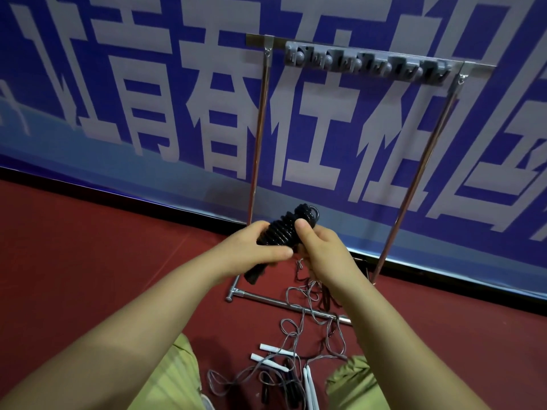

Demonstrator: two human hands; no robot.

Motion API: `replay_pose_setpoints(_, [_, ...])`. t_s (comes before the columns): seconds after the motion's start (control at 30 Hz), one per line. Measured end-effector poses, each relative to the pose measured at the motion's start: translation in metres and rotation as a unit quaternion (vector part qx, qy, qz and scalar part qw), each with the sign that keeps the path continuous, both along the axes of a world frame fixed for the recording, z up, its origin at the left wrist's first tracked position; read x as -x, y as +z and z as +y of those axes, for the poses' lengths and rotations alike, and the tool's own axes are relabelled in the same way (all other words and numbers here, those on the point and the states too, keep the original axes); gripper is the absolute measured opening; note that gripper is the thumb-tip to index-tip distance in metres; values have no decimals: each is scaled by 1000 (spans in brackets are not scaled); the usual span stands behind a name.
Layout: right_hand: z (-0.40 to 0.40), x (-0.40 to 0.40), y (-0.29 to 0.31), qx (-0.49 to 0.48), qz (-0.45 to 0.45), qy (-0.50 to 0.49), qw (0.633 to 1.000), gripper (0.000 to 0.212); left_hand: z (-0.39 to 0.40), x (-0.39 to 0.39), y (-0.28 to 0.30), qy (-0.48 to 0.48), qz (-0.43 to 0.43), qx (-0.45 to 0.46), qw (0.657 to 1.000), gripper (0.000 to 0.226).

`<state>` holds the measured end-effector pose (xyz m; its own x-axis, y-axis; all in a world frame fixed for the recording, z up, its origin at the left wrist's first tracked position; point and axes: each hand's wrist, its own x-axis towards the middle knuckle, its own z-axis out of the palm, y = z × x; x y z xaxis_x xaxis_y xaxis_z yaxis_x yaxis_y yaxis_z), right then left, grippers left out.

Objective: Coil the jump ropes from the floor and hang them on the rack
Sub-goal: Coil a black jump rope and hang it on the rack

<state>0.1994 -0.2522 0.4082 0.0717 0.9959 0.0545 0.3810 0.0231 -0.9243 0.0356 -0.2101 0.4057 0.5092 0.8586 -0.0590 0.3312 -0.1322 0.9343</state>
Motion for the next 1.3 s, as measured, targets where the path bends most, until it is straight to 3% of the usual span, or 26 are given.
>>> replay_pose_setpoints(0.07, [-4, -4, 3, -4, 6, 32, 999, 41, -5, 1, 0, -32, -68, 58, 995, 49])
replay_pose_setpoints(0.2, [-7, -13, 12, 33, -12, 95, 995, 45, -9, -4, -6, 4, -19, -86, 996, 53])
replay_pose_setpoints(0.33, [-7, -20, 24, 98, -37, 94, 990, 63, -12, -7, -4, 86, -28, -106, 990, 36])
replay_pose_setpoints(0.57, [-11, -21, 20, 115, -51, 55, 991, 42, -11, -13, -14, 104, -45, -46, 992, 44])
replay_pose_setpoints(0.73, [-12, -27, 18, 169, 90, 97, 977, 73, -8, -12, -16, 110, -163, 46, 979, 30])
replay_pose_setpoints(0.83, [-15, -32, 17, 195, 124, 106, 967, 49, -12, -10, -18, 117, -197, 75, 971, 23])
replay_pose_setpoints(1.03, [-23, -40, 2, 218, 204, 96, 950, 20, -14, -7, -21, 149, -287, 95, 942, 20])
replay_pose_setpoints(1.3, [-15, -23, -3, 5, 358, 41, 933, 21, -18, -10, -31, 142, -262, 132, 945, 26])
